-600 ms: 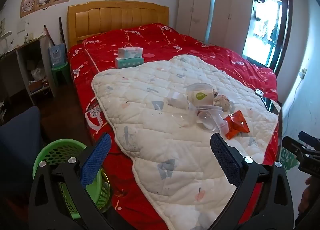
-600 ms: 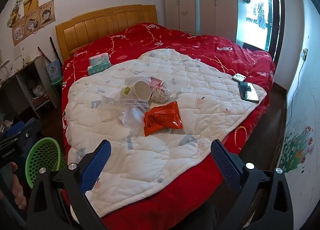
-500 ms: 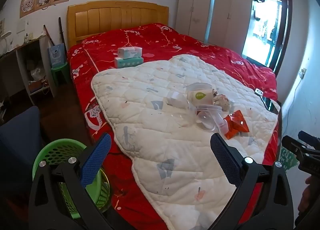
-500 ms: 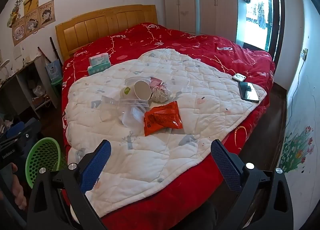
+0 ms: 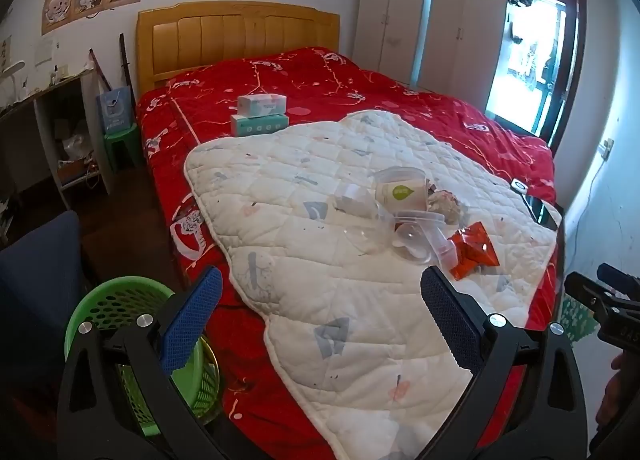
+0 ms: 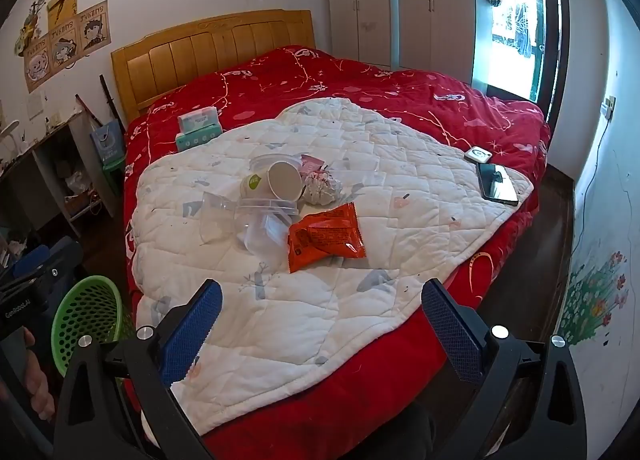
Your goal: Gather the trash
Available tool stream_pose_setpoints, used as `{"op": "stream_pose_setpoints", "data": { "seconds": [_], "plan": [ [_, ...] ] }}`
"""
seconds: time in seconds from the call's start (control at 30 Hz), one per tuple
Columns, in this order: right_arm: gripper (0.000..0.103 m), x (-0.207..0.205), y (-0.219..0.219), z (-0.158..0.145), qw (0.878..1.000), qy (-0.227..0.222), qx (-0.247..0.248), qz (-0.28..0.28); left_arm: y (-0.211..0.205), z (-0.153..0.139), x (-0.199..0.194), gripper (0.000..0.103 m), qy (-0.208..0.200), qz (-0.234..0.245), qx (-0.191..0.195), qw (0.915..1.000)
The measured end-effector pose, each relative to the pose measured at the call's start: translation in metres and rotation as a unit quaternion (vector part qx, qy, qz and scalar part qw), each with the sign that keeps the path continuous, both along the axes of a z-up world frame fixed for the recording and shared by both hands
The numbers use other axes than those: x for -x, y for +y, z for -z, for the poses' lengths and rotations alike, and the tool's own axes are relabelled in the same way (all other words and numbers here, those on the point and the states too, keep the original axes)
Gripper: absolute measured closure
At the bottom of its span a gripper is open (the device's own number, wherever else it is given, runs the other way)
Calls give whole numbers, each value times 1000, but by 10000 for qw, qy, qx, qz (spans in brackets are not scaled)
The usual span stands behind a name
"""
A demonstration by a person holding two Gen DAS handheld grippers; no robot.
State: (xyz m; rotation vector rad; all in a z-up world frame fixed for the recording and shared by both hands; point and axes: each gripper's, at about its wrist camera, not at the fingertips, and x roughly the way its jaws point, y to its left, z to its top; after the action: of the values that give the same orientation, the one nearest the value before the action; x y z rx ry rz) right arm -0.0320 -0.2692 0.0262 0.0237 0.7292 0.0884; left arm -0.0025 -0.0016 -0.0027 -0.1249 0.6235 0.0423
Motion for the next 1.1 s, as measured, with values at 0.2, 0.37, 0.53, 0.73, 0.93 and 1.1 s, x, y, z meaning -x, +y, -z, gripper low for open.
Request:
{"op": "stream_pose_setpoints", "data": {
  "seconds": [0.2,0.37,0.53,0.73,0.93,1.1],
  "plan": [
    [6,-1,0,0,10000,1,-10,-8,1,1,-2,5,26,-36,29,10000],
    [6,-1,0,0,10000,2,-15,-6,1,1,-3,5,22,-64,42,10000],
    [6,-2,0,0,10000,2,-17,-9,1,1,-3,5,40,-72,49,10000],
    [6,-3,-1,0,10000,1,-12,-7,1,2,-4,5,46,-86,42,9999],
    [6,-5,0,2,10000,11,-7,-13,2,4,-6,5,82,-105,65,9999],
    [6,-3,1,0,10000,16,-12,-14,2,5,-9,5,114,-108,68,9999]
  ]
}}
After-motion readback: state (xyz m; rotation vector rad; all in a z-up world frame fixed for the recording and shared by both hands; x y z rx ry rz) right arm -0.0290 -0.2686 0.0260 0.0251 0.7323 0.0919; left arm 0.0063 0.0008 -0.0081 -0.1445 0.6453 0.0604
